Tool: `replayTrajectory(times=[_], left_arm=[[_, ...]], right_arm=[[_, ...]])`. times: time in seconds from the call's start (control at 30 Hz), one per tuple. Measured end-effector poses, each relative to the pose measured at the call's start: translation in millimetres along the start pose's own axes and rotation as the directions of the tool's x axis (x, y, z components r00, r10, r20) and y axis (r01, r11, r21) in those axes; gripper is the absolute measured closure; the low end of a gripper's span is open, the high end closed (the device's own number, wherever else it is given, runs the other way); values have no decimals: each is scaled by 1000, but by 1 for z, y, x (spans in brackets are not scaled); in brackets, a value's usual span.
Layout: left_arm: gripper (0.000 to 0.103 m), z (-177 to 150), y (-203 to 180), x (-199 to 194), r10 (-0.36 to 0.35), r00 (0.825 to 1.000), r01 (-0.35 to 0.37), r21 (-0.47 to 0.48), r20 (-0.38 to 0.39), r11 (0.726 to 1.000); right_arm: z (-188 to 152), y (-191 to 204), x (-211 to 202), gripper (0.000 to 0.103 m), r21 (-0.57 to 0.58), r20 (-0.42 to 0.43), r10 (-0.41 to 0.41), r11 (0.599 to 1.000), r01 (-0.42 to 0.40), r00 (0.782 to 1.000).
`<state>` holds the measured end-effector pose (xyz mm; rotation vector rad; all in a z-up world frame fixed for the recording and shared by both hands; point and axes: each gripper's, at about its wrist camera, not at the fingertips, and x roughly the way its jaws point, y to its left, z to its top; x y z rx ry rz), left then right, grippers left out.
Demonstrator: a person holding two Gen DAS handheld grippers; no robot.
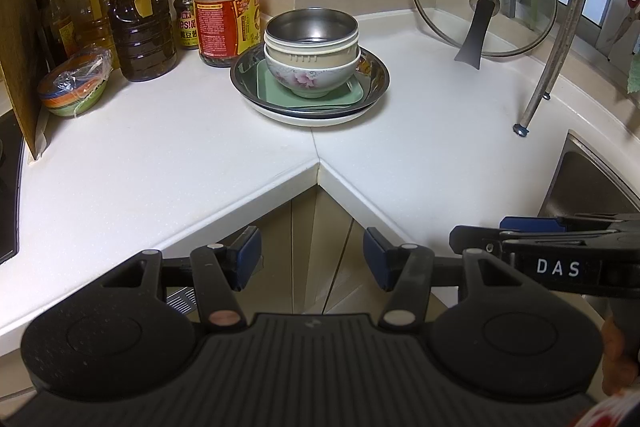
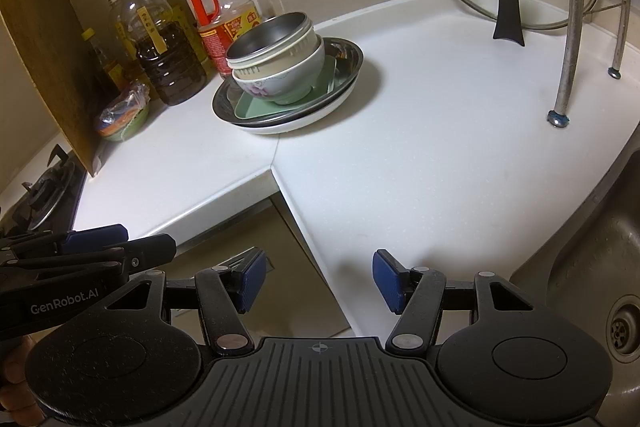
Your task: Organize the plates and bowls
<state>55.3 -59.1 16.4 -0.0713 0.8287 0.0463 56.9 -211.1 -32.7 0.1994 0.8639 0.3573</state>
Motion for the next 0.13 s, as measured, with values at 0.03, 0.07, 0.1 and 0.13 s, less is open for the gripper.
replayTrajectory(times=[0.03,0.07,0.1,0.13], left_arm=[[49,0,-1,0,0,1000,0,0,2,1000],[49,0,-2,-1,1,1000,-1,-1,3,1000],[49,0,-3,-1,1,1000,-1,-1,3,1000],[49,0,-2,-3,-1,1000,1,-3,2,1000]], right_arm=[[0,1,0,44,0,1,-1,1000,1,1000],[0,0,0,44,-1,1,0,1000,0,1000],[0,1,0,44,0,1,-1,1000,1,1000],[0,1,0,44,0,1,0,1000,0,1000]])
